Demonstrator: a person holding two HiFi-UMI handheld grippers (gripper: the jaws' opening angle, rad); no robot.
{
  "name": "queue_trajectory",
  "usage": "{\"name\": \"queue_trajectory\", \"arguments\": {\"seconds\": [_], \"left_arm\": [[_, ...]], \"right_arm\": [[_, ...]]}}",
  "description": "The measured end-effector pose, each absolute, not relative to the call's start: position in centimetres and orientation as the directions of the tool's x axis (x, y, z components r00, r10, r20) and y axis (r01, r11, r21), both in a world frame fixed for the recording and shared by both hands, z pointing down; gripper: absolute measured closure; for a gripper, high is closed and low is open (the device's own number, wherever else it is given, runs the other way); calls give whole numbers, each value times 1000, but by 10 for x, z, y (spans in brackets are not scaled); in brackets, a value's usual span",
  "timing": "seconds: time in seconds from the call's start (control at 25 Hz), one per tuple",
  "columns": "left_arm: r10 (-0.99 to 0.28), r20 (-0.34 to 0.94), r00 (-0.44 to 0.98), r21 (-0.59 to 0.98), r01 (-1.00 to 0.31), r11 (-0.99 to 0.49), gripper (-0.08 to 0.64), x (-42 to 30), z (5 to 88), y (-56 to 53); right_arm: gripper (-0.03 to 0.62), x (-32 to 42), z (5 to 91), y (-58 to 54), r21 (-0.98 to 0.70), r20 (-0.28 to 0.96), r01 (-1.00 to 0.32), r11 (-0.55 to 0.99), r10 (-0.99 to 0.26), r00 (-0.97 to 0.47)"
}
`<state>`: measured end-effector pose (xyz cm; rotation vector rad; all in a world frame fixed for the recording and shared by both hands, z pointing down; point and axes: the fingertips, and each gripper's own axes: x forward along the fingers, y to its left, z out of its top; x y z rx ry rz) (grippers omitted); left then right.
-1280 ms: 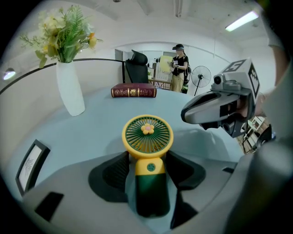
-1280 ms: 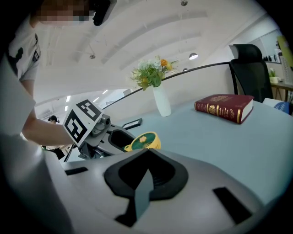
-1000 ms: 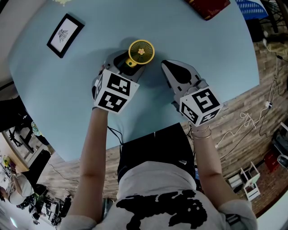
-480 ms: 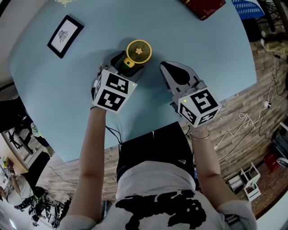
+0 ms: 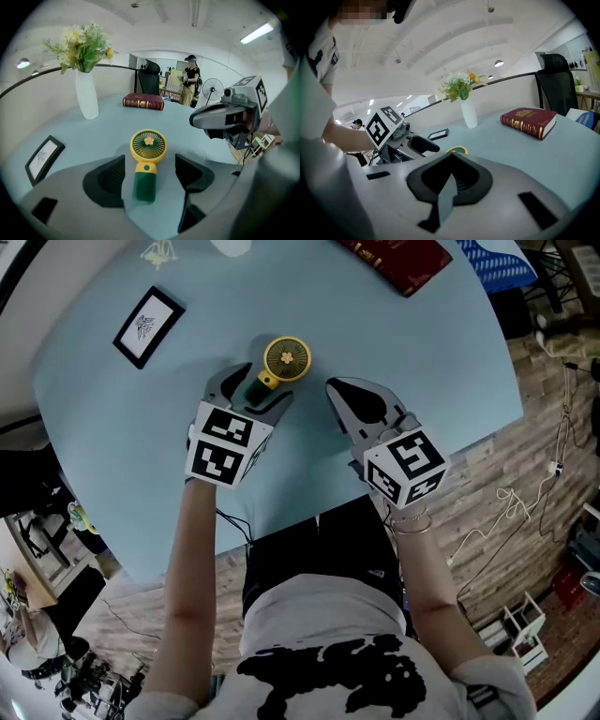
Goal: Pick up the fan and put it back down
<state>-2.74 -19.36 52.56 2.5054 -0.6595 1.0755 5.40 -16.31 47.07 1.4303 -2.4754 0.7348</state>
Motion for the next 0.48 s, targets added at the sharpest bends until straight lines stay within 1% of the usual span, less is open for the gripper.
{"name": "queue_trajectory", "arguments": {"seconds": [0.16,0.28,0.48], "left_arm": [[-327,717,616,124,-574,-810,230,-32,501,-190],[-366,687,627,140,-610,-780,266,-36,482,-186],[-393,645,655,121,-596,-793,275,-33,445,-176]], "right_arm": [[588,52,451,-164,-311,376,-845,436,-760,-531],[588,44,436,-164,-297,356,-830,472,-752,-555],[588,31,409,-160,-268,330,-801,535,-730,-598]]}}
